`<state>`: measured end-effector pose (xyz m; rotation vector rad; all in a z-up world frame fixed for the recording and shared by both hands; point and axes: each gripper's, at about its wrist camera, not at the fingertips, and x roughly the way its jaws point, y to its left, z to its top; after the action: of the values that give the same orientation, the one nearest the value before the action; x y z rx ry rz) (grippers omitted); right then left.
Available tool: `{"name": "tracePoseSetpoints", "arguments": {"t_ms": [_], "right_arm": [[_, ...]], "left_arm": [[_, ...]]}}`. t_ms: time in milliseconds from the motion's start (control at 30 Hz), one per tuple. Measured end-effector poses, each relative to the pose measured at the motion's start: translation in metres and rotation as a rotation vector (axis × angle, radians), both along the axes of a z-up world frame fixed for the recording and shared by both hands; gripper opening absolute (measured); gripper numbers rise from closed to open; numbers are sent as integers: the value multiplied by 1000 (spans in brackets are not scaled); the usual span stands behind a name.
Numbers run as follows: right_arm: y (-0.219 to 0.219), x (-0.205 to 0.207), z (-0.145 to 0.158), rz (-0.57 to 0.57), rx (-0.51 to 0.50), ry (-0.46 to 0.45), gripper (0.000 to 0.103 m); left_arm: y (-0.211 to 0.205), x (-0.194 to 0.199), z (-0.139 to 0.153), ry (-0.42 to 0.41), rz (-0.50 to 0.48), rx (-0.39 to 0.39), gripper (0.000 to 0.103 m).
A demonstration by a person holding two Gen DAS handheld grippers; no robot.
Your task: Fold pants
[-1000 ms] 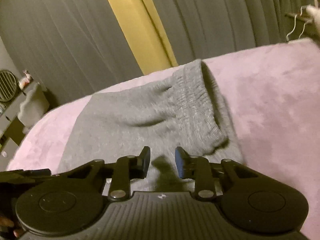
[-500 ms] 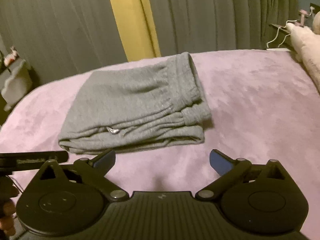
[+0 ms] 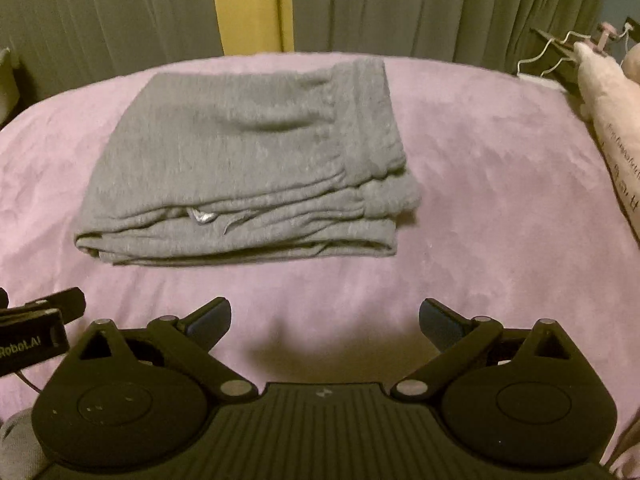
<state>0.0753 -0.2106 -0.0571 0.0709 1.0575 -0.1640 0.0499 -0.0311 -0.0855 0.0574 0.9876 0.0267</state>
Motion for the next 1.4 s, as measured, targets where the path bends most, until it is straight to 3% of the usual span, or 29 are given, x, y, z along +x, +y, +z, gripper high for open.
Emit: {"name": "tracePoseSetpoints", "arguments": {"t_ms": [267, 1400], "right_arm": [[11, -3, -2, 39, -33, -7, 100], [7, -2, -5, 33, 10, 10, 100]], "left_arm": [[-2, -1, -3, 10, -10, 12, 96], [-6, -1, -6, 31, -23, 24, 96]]}}
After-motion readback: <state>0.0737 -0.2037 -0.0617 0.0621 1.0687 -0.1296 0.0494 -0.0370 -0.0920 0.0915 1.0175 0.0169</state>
